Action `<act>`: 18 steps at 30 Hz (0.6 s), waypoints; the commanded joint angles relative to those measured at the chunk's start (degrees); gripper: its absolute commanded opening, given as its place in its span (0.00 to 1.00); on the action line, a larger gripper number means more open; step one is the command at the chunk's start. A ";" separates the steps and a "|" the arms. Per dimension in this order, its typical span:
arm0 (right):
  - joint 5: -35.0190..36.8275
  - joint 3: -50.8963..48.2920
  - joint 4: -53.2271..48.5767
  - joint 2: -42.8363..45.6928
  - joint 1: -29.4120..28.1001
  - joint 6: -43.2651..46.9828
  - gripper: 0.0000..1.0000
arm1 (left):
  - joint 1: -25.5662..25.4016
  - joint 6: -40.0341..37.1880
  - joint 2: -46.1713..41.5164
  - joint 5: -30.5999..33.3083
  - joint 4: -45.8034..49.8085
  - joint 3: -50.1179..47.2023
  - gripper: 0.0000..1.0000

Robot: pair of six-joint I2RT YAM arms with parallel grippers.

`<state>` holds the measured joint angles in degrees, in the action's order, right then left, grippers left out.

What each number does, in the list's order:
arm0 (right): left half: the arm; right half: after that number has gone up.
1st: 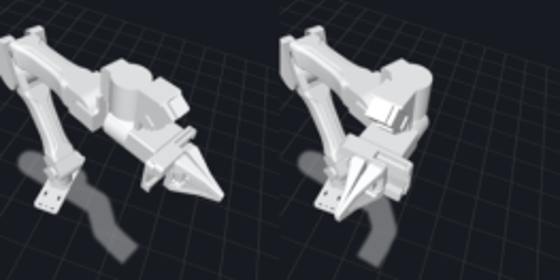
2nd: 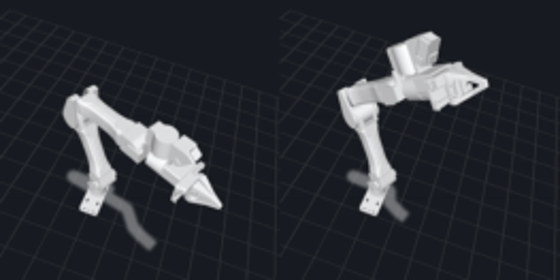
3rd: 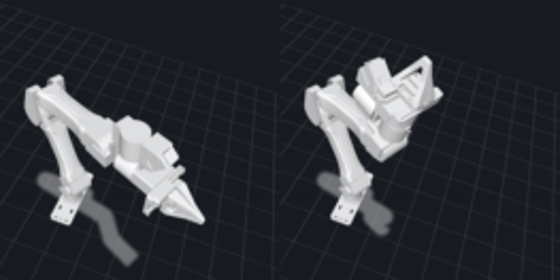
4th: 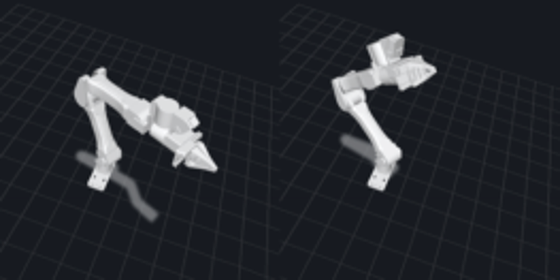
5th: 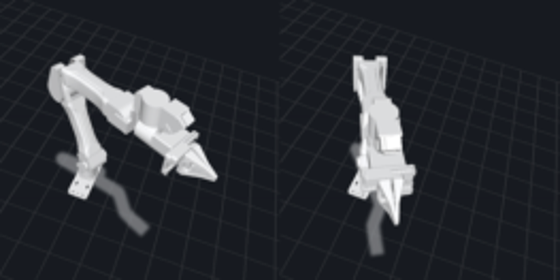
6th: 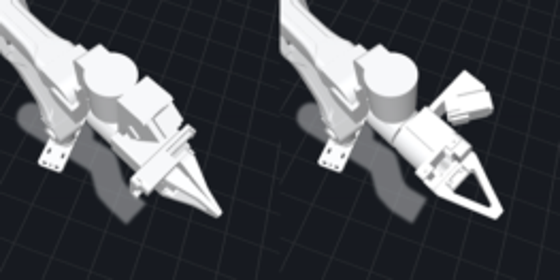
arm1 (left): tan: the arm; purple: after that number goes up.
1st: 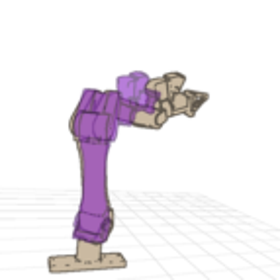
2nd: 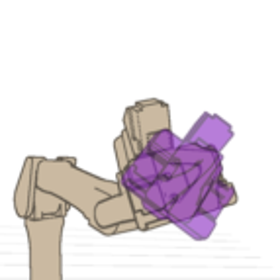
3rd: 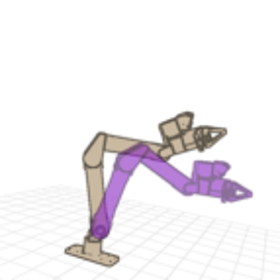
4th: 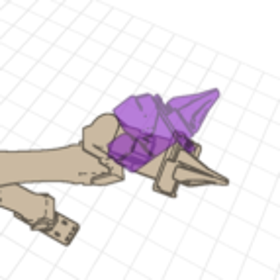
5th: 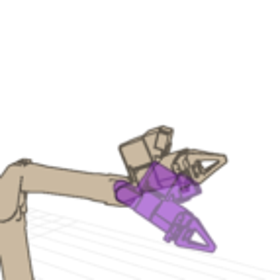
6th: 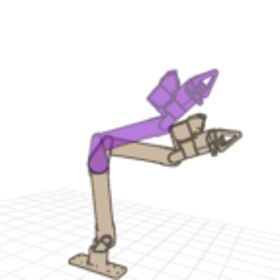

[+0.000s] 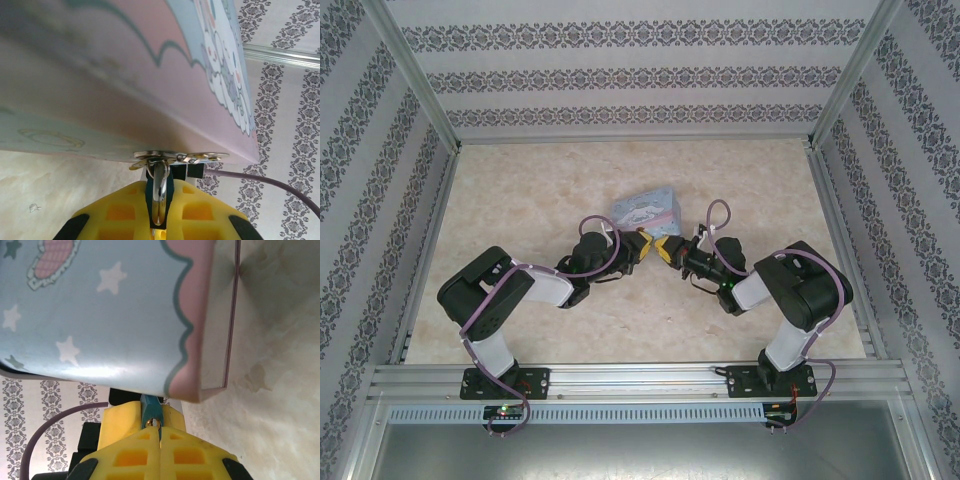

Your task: Unlock the padlock with the key

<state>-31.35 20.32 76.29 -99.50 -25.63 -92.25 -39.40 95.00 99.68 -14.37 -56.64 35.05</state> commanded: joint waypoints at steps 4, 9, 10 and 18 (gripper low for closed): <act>-0.67 2.28 3.03 -2.86 1.35 2.63 0.00 | -4.90 0.36 -1.94 -8.51 -5.61 0.95 0.00; -4.53 1.40 3.06 -3.84 2.66 5.55 0.00 | -4.90 0.09 -1.86 -8.51 -5.71 -0.69 0.00; -5.34 1.19 3.03 -4.02 2.92 5.99 0.00 | -4.91 0.38 -1.81 -8.42 -6.02 -1.25 0.00; -7.67 0.07 3.07 -4.30 4.18 6.11 0.00 | -4.92 2.10 -1.99 -8.17 -8.90 -3.90 0.00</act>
<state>-41.39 19.70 77.78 -102.94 -22.48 -87.88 -40.91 95.70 99.68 -14.06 -58.13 31.70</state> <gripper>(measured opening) 0.065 0.094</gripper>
